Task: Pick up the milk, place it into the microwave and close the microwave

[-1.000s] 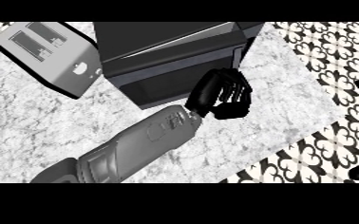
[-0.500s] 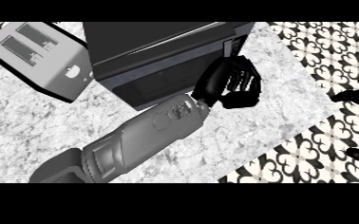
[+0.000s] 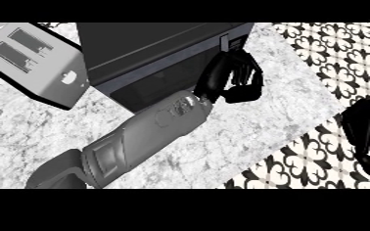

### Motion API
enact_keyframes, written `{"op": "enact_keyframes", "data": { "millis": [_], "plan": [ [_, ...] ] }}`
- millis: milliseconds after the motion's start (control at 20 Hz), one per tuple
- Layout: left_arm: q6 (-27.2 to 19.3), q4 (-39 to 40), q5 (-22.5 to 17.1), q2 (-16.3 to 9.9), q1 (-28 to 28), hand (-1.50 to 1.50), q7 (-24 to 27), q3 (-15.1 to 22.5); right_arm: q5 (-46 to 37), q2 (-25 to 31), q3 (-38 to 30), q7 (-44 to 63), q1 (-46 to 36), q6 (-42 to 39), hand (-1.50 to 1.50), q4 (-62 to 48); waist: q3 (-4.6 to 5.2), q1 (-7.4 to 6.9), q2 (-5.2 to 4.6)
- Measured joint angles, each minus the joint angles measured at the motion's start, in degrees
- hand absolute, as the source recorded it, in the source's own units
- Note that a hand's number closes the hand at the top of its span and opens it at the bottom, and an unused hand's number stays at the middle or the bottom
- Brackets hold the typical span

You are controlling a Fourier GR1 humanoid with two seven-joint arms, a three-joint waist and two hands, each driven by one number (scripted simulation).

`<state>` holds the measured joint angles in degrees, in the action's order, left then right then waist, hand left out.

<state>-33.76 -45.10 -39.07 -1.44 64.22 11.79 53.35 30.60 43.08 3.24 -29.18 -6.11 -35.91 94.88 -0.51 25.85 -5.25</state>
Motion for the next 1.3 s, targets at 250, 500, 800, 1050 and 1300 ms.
{"op": "enact_keyframes", "data": {
  "millis": [250,500,800,1050,1300],
  "plan": [
    [-1.4,0.1,-1.1,-0.2,-0.2,1.50,0.5,0.4,0.6,0.3,1.6,1.4,-0.3,-0.4,1.50,3.6,0.01,1.00,0.15],
    [-2.2,0.6,-2.2,0.4,1.0,1.50,0.8,0.4,1.4,0.4,2.9,2.4,-0.1,-0.7,1.50,6.4,-0.05,2.01,0.08],
    [-1.6,2.7,-3.2,1.2,4.4,1.50,1.9,-0.4,2.2,0.5,3.9,3.3,0.2,-1.0,1.50,9.3,-0.15,3.21,-0.39],
    [-2.7,3.6,-4.9,1.5,6.2,1.50,2.3,-1.5,2.5,1.3,5.0,4.6,0.7,-1.6,1.50,11.4,-0.13,2.98,-0.54],
    [0.0,-0.8,-13.0,1.6,5.9,1.50,0.1,-6.2,2.4,2.3,8.5,7.1,2.7,-3.2,1.50,13.5,0.25,1.56,-1.65]
  ]
}}
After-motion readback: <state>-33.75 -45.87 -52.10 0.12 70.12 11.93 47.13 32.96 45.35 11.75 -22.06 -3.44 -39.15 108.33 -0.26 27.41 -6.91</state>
